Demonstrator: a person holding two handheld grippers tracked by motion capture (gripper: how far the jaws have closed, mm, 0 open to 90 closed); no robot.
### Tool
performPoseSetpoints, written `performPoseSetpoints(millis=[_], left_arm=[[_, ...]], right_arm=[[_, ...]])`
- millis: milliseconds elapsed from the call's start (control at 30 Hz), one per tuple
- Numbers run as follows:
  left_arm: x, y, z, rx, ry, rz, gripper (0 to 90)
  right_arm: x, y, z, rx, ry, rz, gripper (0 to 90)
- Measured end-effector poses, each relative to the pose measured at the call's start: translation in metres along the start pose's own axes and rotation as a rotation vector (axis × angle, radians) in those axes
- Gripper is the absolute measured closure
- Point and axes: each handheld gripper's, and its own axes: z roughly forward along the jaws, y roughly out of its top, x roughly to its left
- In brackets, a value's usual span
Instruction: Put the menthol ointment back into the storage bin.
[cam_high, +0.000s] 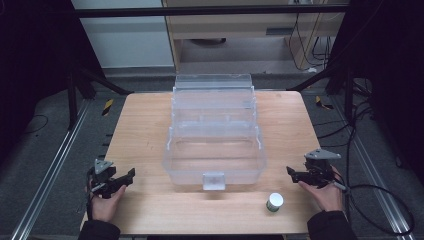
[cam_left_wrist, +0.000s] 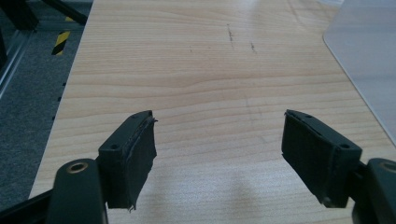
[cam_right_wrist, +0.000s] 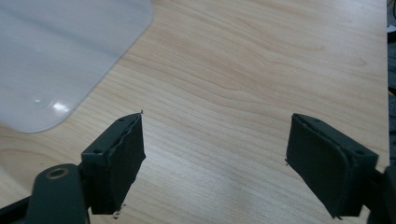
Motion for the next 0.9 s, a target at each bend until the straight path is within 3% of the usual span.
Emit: performPoseSetpoints(millis=[233, 367, 400, 533, 667, 900], left_arm=[[-0.003, 0.000, 0.003, 0.017, 0.001, 0.020, 25.3], [-0.003, 0.000, 0.002, 0.020, 0.003, 0.026, 25.2], [-0.003, 0.000, 0.004, 0.027, 0.003, 0.030, 25.2], [-0.003, -0.001, 0.006, 0.044, 0.002, 0.048, 25.0], [-0.004, -0.001, 0.006, 0.050, 0.000, 0.056, 24.9], [-0.005, -0.001, 0.007, 0.057, -0.004, 0.060, 24.9]], right_arm=[[0.006, 0.020, -0.019, 0.027, 0.048, -0.028, 22.9], [0.012, 0.033, -0.030, 0.067, 0.073, -0.086, 23.2], [0.015, 0.038, -0.033, 0.099, 0.086, -0.110, 22.4], [0.019, 0.042, -0.037, 0.133, 0.095, -0.145, 22.0], [0.026, 0.043, -0.039, 0.188, 0.144, -0.189, 20.1], [0.035, 0.047, -0.044, 0.219, 0.193, -0.273, 22.5]])
